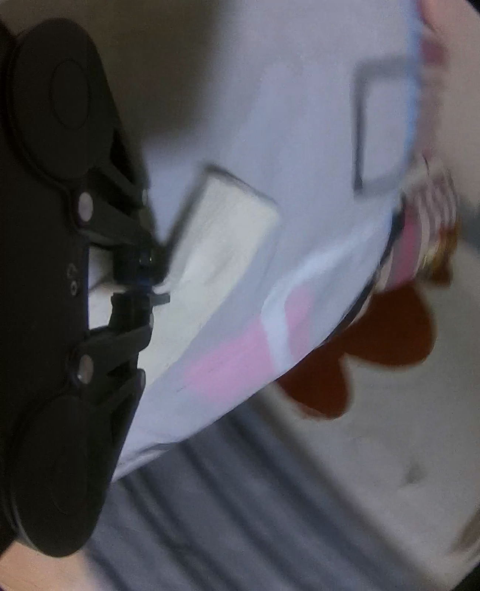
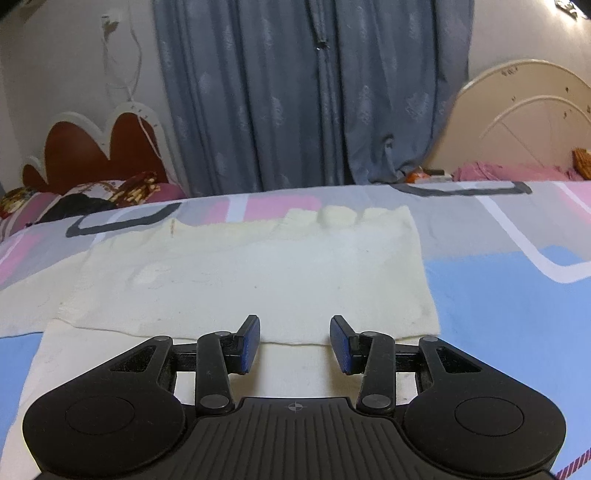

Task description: Fold small clothes

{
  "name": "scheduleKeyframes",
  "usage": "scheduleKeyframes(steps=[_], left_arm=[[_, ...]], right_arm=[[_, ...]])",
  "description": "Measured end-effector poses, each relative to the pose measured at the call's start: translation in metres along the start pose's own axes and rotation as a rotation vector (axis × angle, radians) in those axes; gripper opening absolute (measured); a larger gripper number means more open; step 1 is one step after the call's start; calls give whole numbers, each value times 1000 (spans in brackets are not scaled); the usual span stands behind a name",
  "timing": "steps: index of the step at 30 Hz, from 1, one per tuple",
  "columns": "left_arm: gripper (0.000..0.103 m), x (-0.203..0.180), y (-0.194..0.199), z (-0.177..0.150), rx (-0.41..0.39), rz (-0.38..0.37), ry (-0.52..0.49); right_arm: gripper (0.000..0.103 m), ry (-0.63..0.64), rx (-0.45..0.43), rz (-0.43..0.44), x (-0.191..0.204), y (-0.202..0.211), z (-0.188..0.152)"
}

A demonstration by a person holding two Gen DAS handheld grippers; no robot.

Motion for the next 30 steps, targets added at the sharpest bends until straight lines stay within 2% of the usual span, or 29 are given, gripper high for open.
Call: scheduleKeyframes(steps=[2, 3, 5, 7, 10, 12, 15, 19, 22, 24, 25, 26, 28, 29, 30], left_arm=[[3, -22, 1, 4, -8, -21, -84], [3, -31, -2, 7, -2, -3, -104], [2, -45, -7, 1, 22, 21, -94], [2, -73, -3, -7, -9, -31, -160], [2, -131, -1, -35, 13, -127, -313], [2, -183, 0, -68, 60, -208, -449], [3, -257, 1, -131, 113, -279, -669], [2, -320, -4, -213, 191, -334, -852], [3, -345, -17, -268, 277, -330, -953], [17, -349, -29, -302, 379, -333, -1007], [28, -347, -28, -310, 364, -337, -1023], [46, -345, -22, -314, 337, -349, -1040], [68, -339, -7, -309, 292, -348, -1030], [69, -331, 1, -303, 262, -346, -1017], [69, -324, 8, -296, 243, -338, -1006]], right_arm=[[42, 0, -4, -2, -4, 1, 1], [42, -2, -10, -2, -5, 2, 0], [42, -18, -12, -1, -9, 2, 0], [42, -31, -12, 1, -12, 1, 1], [42, -34, -27, 2, -14, 4, 3], [42, -44, -33, 0, -19, 6, 4], [42, -67, -40, -5, -30, 11, 4], [42, -96, -49, -5, -45, 20, 3], [42, -125, -53, 11, -56, 28, 4], [42, -140, -39, 56, -60, 29, 6], [42, -148, -27, 82, -61, 29, 6], [42, -153, -16, 98, -61, 28, 7], [47, -154, -7, 129, -58, 26, 9], [60, -156, -14, 150, -56, 26, 9], [63, -158, -21, 174, -53, 26, 10]])
Point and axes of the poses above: each gripper's, at about its wrist camera, not at the fingertips, and y roughly against the way its jaws point, x to its left, z to its top, the point moved 2 cm from there along -y, roughly the way its jaws point, and after that the axes turned 4 degrees about x, right-handed, at the moved point
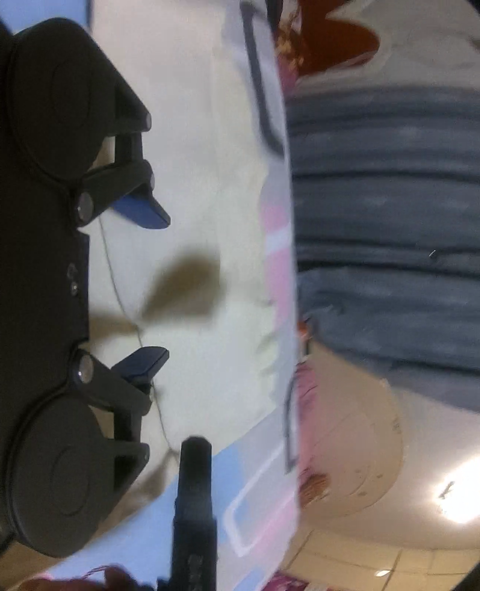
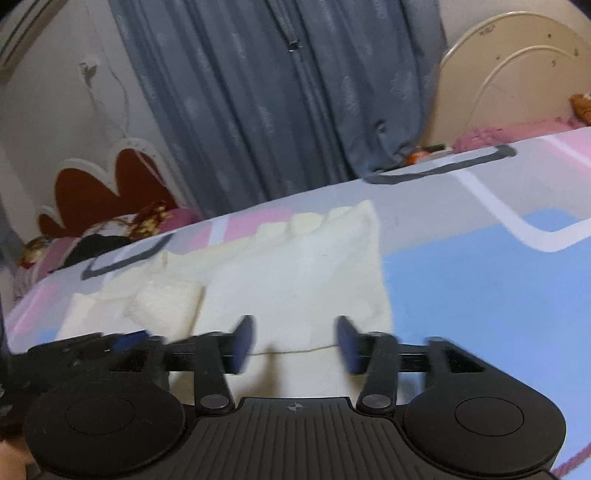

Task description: Fold small clothes

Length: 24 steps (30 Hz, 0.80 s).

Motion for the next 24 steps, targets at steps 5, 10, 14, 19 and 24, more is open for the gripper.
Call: scheduleKeyframes(steps=[5, 10, 14, 19, 24], left_arm=[[65, 51, 41, -21, -27, 185, 69], [62, 99, 44, -41, 39, 285, 140], [62, 115, 37, -41, 47, 301, 185], [67, 122, 34, -43, 36, 252, 262], [46, 126, 29, -42, 32, 285, 230]], right_arm=[[63, -17, 41, 131, 22, -22, -3], [63, 7, 115, 71, 37, -56, -4], [63, -4, 68, 22, 35, -50, 0], [37, 57, 132, 80, 45, -66, 0], [6, 216, 102, 119, 75, -59, 8]])
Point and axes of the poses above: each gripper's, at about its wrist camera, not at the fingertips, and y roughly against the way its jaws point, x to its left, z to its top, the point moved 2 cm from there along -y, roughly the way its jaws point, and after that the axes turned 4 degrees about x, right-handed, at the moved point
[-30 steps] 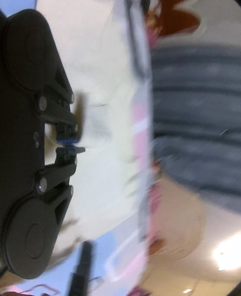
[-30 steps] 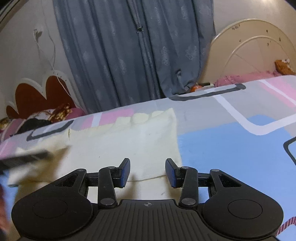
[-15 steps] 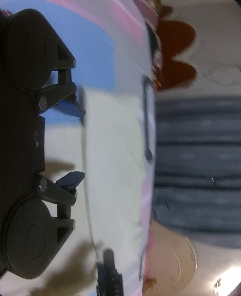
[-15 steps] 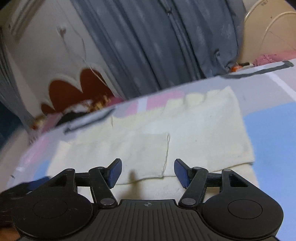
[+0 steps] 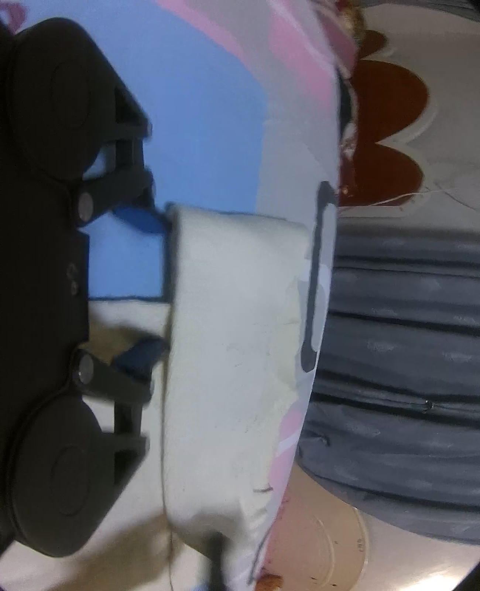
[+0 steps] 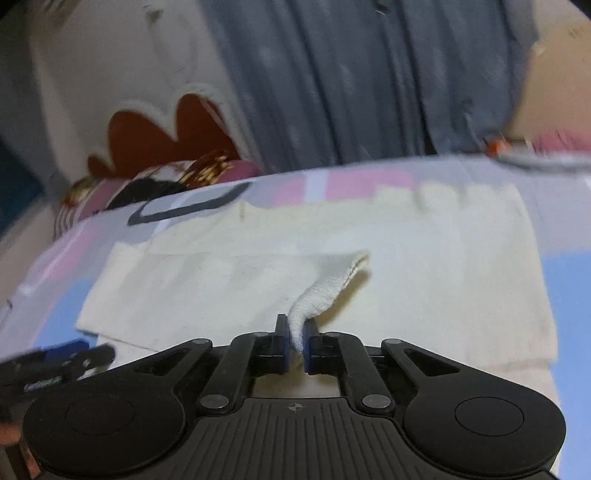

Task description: Fold small clothes

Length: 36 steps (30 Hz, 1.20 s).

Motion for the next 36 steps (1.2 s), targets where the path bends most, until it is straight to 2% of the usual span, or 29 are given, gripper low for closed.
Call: scheduleKeyframes(steps=[1, 4, 6, 8, 11, 16, 21, 22, 24, 31, 33, 36], left_arm=[[39, 1, -1, 1, 2, -7, 6], [37, -3, 0, -1, -10, 0, -12], [33, -8, -1, -2, -18, 8, -36], [25, -11, -1, -3, -22, 1, -45], [21, -14, 2, -2, -25, 6, -60], [21, -15, 5, 0, -30, 21, -68], [21, -13, 2, -3, -8, 15, -95], [21, -13, 2, -3, -8, 15, -94], [21, -13, 2, -3, -3, 14, -86], [21, -7, 7, -2, -16, 15, -42], [21, -6, 0, -2, 27, 1, -38], [25, -4, 3, 2, 40, -21, -47]], right_arm=[[6, 23, -55, -10, 4, 14, 9], [6, 13, -225, -6, -3, 62, 36], [6, 36, -267, -48, -16, 80, 40], [6, 34, -177, -91, -35, 68, 34], [6, 3, -93, -92, -54, 52, 16], [6, -20, -64, -123, -63, 41, 3], [6, -18, -164, -143, -72, 67, 7], [6, -27, -134, -154, -76, 63, 5], [6, -51, -2, -161, -88, 40, -2], [6, -25, -38, -153, -83, 45, -13], [6, -17, -13, -177, -85, 40, -16], [6, -39, 32, -199, -95, 32, -23]])
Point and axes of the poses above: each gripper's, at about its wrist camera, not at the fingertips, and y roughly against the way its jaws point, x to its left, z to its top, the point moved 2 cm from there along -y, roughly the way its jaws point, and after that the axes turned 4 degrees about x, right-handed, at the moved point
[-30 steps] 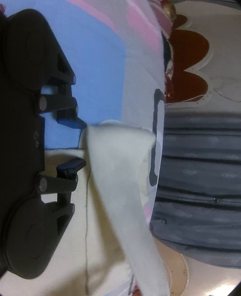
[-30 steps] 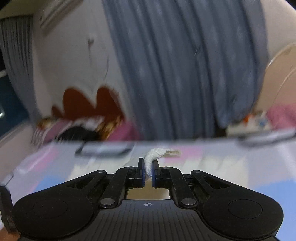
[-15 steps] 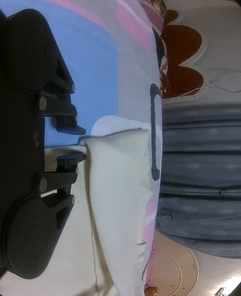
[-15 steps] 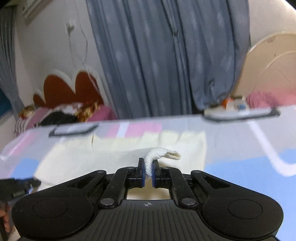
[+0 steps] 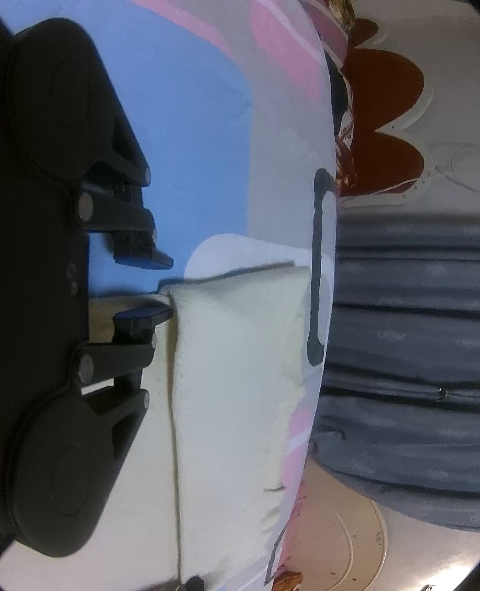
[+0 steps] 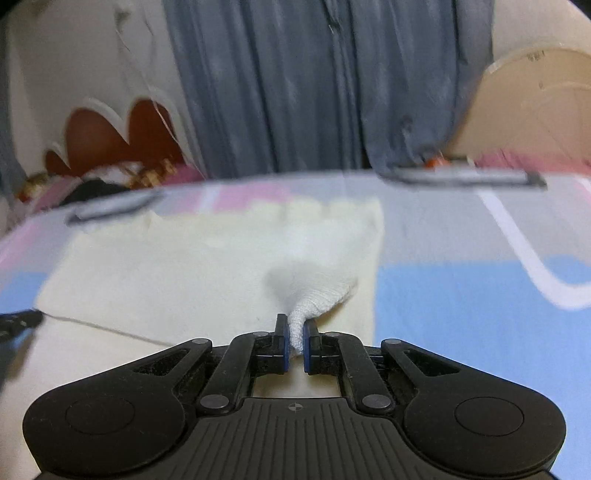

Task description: Fold small clothes

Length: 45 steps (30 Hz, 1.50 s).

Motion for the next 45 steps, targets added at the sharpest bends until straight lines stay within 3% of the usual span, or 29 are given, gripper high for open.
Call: scheduleKeyframes(steps=[3, 4, 5, 6, 7, 10, 12, 14, 15, 17, 19, 21, 24, 25, 26, 28, 30, 33, 36, 37, 39, 42, 43, 45], left_arm=[[63, 2, 25, 1, -83, 7, 13], [86, 0, 35, 2, -134, -1, 10], [83, -5, 43, 4, -179, -24, -1], [76, -12, 46, 8, -194, -43, -18], [65, -23, 44, 13, -197, -62, -43], [60, -51, 20, 23, -161, -95, -92], [60, -58, -3, 21, -117, -75, -97], [61, -47, -21, 11, -62, -49, -65], [61, -39, -20, 7, -77, -62, -49], [59, -36, -14, 6, -71, -65, -57], [63, -41, -7, 13, -109, -67, -75], [75, -51, -10, 28, -143, -82, -97], [75, -58, -39, 45, -65, -62, -105], [79, -56, -53, 47, -17, -42, -106], [77, -53, -57, 49, -14, -46, -85], [72, -47, -49, 60, -45, -71, -56], [75, -47, -44, 71, -107, -61, -81], [76, -48, -71, 89, -61, -44, -76], [81, -42, -100, 83, -40, -19, -72], [83, -38, -99, 79, -63, -28, -68], [83, -33, -94, 79, -53, -48, -44], [83, -27, -86, 76, -69, -49, -37], [77, -29, -82, 77, -74, -23, -34], [78, -40, -61, 76, -136, -51, -34]], right_arm=[[10, 6, -56, -38, 2, 14, 1], [18, 15, -94, -73, 5, 23, 1], [36, 34, -147, -106, 9, 32, 1], [40, 49, -182, -96, 11, 38, 1], [40, 59, -196, -56, 16, 40, 3], [33, 80, -167, 0, 33, 24, 6], [17, 115, -132, 5, 41, 7, 1], [15, 109, -73, -60, 33, -10, -5], [6, 81, -70, -88, 22, -12, -9], [0, 23, -77, -101, 5, -6, -10], [0, 16, -88, -84, 3, -1, -6], [0, 27, -139, -54, 13, 2, 5], [0, 51, -122, -2, 33, -19, 21], [0, 60, -96, -19, 35, -32, 23], [0, 60, -69, -59, 33, -46, 23], [0, 18, -83, -48, 27, -47, 30], [0, 22, -134, -28, 31, -39, 39], [0, 49, -135, 49, 53, -52, 55], [0, 92, -112, 131, 82, -80, 63], [0, 106, -69, 131, 88, -95, 60], [0, 151, -101, 92, 93, -104, 54], [0, 90, -115, 77, 82, -100, 53], [0, 68, -110, 80, 81, -97, 53], [0, 83, -126, 68, 82, -84, 55]])
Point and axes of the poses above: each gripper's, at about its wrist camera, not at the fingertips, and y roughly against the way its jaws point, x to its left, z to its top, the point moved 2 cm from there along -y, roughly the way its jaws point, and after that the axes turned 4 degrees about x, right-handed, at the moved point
